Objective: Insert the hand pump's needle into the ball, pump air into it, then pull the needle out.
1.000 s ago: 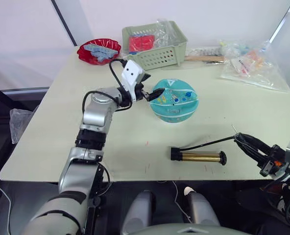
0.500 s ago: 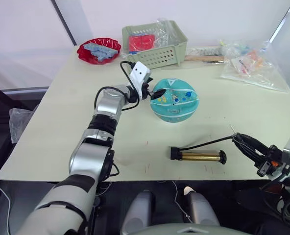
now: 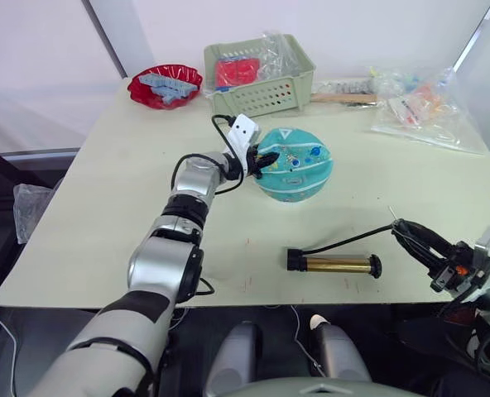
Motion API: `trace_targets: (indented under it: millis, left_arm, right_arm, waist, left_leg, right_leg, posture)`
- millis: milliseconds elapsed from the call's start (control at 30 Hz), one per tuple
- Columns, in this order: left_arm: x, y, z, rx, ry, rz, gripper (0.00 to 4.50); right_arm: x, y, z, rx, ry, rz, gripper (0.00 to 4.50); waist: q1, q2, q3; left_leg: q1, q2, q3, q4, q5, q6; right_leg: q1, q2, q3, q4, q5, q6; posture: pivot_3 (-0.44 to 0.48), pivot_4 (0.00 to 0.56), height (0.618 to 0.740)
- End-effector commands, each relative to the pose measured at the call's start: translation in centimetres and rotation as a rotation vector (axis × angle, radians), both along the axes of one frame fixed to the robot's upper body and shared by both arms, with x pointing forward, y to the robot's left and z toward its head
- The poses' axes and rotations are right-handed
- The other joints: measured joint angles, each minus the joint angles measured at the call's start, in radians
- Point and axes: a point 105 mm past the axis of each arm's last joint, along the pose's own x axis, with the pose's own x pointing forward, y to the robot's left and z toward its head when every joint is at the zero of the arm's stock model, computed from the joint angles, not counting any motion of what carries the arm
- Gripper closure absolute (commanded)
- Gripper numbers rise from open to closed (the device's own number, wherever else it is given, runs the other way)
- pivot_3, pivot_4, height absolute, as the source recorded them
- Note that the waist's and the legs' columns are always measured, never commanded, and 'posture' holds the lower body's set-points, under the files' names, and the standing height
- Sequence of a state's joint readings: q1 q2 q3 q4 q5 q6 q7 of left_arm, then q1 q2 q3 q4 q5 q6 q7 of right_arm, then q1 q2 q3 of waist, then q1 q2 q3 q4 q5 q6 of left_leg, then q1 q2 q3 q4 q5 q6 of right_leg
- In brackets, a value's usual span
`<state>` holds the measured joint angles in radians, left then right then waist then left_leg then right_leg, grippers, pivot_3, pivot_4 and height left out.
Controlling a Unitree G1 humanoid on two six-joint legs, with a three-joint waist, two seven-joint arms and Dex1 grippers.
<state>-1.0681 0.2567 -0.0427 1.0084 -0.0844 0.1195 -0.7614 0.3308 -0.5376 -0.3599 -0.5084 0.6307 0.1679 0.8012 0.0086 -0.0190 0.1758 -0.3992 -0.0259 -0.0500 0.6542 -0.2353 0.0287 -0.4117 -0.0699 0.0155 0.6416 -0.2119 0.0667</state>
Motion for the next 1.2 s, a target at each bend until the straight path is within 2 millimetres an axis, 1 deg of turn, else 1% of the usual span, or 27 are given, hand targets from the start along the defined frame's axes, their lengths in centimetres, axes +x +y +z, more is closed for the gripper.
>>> trace_targets:
  millis: [33,200,233,400,567,633,833,1033,1200]
  left_arm:
    - [-0.1,-0.3,2.2,-0.043,-0.104,-0.015,3.79]
    - [-0.8,-0.7,2.4,-0.053,-0.140,-0.040,4.43]
    - [-0.9,-0.7,2.4,-0.053,-0.143,-0.041,4.49]
    - [-1.2,-0.6,2.6,-0.086,-0.154,-0.037,4.49]
    - [-1.3,-0.4,2.4,-0.096,-0.165,-0.024,4.49]
    - [-1.3,-0.4,2.4,-0.101,-0.166,-0.016,4.49]
    - [-1.4,-0.4,1.0,-0.065,-0.166,-0.015,4.49]
    - [-1.8,-1.0,-0.2,-0.050,-0.169,-0.034,4.49]
    - [-1.8,-1.3,-0.7,-0.053,-0.165,-0.033,4.49]
  right_arm:
    - [0.2,0.8,1.5,-0.011,-0.032,0.018,4.20]
    - [0.9,1.6,2.3,0.000,0.015,0.036,4.20]
    - [0.9,1.8,2.4,0.002,0.021,0.037,4.20]
    - [1.5,2.6,3.2,-0.001,0.067,0.052,4.20]
    - [2.4,3.3,3.9,-0.024,0.115,0.045,4.20]
    - [2.7,3.4,3.9,-0.045,0.137,0.030,4.20]
    - [4.2,3.1,3.6,-0.167,0.213,-0.073,4.20]
    - [5.6,3.4,4.0,-0.216,0.283,-0.080,4.20]
    - [6.9,3.8,4.2,-0.284,0.365,-0.027,4.20]
  waist:
    - [0.000,0.000,0.000]
    - [0.000,0.000,0.000]
    - [0.000,0.000,0.000]
    - [0.000,0.000,0.000]
    - [0.000,0.000,0.000]
    - [0.002,-0.001,0.000]
    - [0.001,-0.001,0.000]
    - [0.004,-0.001,0.000]
    - [0.005,-0.001,0.000]
  left_leg:
    - [0.000,0.000,0.000,0.000,0.000,0.000]
    - [0.000,0.001,0.000,0.000,0.000,0.000]
    - [0.000,0.001,0.000,0.000,0.000,0.000]
    - [0.000,0.001,0.000,0.000,0.000,0.000]
    - [0.000,0.001,-0.001,0.000,0.000,0.000]
    - [0.000,0.001,-0.001,0.000,0.000,0.000]
    - [0.000,0.001,0.000,0.000,0.000,0.000]
    - [-0.001,0.001,-0.001,0.001,0.000,0.000]
    - [-0.001,0.001,-0.001,0.001,0.000,0.000]
  right_leg:
    - [0.000,0.000,0.000,0.000,0.000,0.000]
    - [0.000,0.000,0.000,0.000,0.002,-0.003]
    - [0.000,0.000,0.000,0.000,0.002,-0.003]
    - [0.000,0.000,0.000,0.000,0.002,-0.003]
    - [0.000,0.000,0.000,0.000,0.002,-0.003]
    - [0.000,0.000,0.000,0.000,0.002,-0.003]
    - [0.000,0.000,0.000,0.000,0.002,-0.003]
    - [0.000,0.000,0.000,0.000,0.002,-0.003]
    - [0.000,-0.001,0.000,0.000,0.002,-0.003]
  posture:
    - [0.000,0.150,0.737]
    - [0.000,0.150,0.737]
    - [0.000,0.150,0.737]
    - [0.000,0.150,0.737]
    - [0.000,0.150,0.737]
    - [0.000,0.150,0.737]
    - [0.000,0.150,0.737]
    - [0.000,0.150,0.737]
    - [0.000,0.150,0.737]
